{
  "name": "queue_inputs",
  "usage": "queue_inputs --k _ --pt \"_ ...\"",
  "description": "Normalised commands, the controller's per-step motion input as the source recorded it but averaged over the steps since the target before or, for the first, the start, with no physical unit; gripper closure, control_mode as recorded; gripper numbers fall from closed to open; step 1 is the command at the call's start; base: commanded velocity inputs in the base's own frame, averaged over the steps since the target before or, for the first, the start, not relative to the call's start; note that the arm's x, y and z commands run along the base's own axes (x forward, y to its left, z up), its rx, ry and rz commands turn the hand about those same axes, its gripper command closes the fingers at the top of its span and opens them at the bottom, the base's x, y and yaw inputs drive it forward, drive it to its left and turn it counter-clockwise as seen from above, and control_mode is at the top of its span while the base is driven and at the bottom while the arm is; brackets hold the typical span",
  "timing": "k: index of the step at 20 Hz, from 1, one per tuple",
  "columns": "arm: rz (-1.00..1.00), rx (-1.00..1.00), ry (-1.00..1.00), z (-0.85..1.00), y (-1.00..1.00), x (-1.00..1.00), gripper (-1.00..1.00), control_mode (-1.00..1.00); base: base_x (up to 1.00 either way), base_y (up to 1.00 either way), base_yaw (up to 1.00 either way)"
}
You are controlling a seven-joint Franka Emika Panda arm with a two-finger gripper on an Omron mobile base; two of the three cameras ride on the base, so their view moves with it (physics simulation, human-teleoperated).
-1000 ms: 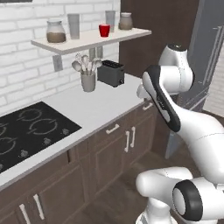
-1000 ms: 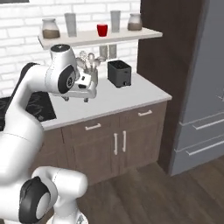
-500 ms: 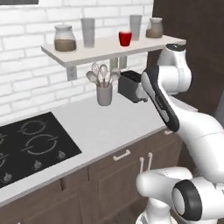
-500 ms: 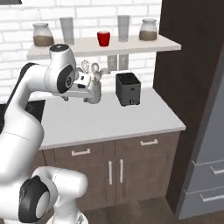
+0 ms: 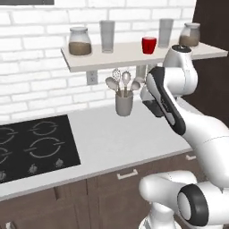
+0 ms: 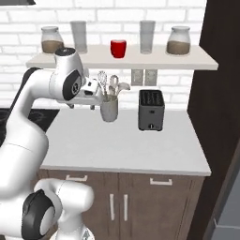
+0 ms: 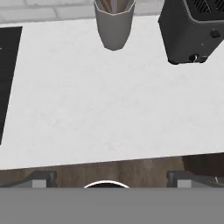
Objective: Gather all objects into one cabinet and sort the glasses and bowls to opposite sides.
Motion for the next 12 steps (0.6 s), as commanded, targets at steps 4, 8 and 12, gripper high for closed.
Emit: queue_inputs --k 4,8,12 --pt "0.0 0.0 0.0 0.0 0.0 0.0 -1.0 1.0 0.31 -0.94 0.22" --pt "0.0 0.0 0.0 0.0 0.0 0.0 -1.0 1.0 0.21 -0.54 0.12" --pt "0.0 0.0 0.0 0.0 0.0 0.0 -1.0 1.0 -0.07 -0.27 0.05"
